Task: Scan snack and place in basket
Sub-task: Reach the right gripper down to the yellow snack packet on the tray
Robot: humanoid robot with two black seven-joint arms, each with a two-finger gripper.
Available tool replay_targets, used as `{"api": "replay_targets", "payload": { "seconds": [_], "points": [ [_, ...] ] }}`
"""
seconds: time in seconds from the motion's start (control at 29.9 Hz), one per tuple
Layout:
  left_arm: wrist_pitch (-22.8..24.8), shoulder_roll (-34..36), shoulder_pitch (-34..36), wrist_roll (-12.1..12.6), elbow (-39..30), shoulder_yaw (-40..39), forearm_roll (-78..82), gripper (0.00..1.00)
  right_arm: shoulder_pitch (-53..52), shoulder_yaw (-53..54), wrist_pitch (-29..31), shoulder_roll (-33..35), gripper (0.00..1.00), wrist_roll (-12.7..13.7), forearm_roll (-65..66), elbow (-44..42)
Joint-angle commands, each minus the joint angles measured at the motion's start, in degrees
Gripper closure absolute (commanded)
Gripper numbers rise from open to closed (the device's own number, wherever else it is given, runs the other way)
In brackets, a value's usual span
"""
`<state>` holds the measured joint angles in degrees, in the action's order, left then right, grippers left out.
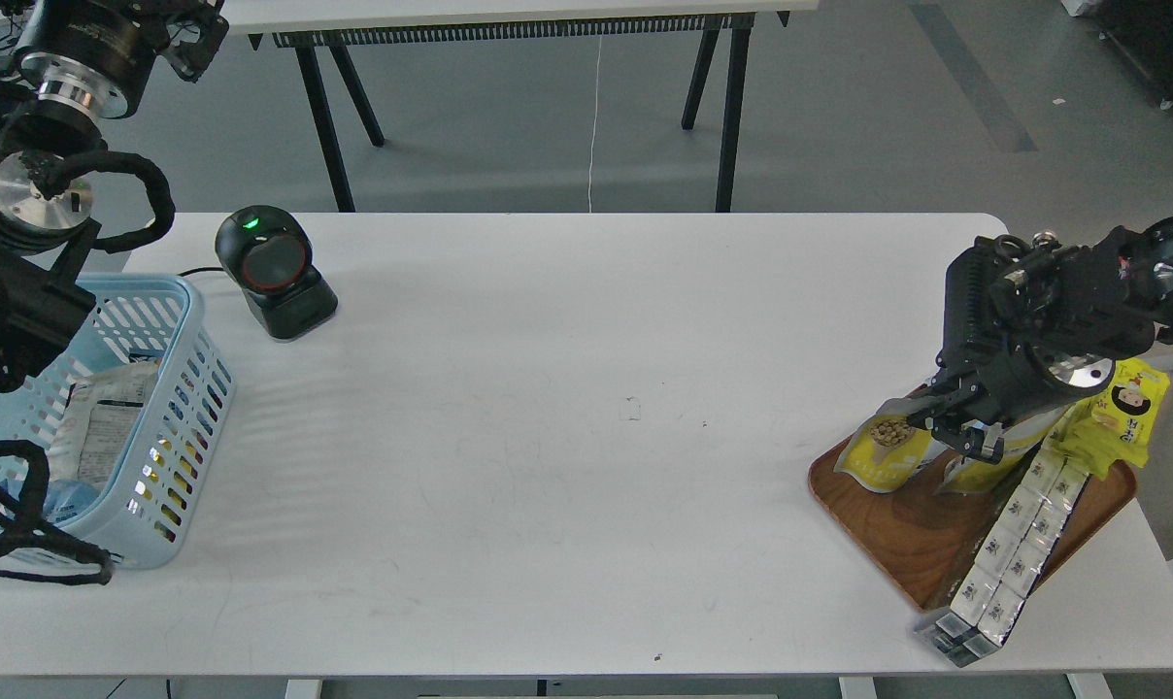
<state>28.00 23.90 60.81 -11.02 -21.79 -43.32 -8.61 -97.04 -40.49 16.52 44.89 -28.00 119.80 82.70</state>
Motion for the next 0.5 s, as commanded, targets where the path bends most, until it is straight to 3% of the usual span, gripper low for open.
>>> {"api": "replay_targets", "payload": {
  "seconds": [0.0,0.03,0.47],
  "points": [
    [0.0,-0.1,0.0,0.0,0.0,0.0,0.0,0.0,0.0,0.1,0.0,-0.2,0.95,0.0,0.1,-0.2],
    [0.0,0.0,0.0,-0.1,0.0,0.0,0.0,0.0,-0.1,0.1,-0.1,-0.2,1.0,0.0,0.0,-0.3],
    [0.0,0.0,0.1,0.0,0.0,0.1,0.0,0.0,-3.8,0.7,-0.1,0.7,1.0,0.0,-0.7,-0.3]
  ]
}}
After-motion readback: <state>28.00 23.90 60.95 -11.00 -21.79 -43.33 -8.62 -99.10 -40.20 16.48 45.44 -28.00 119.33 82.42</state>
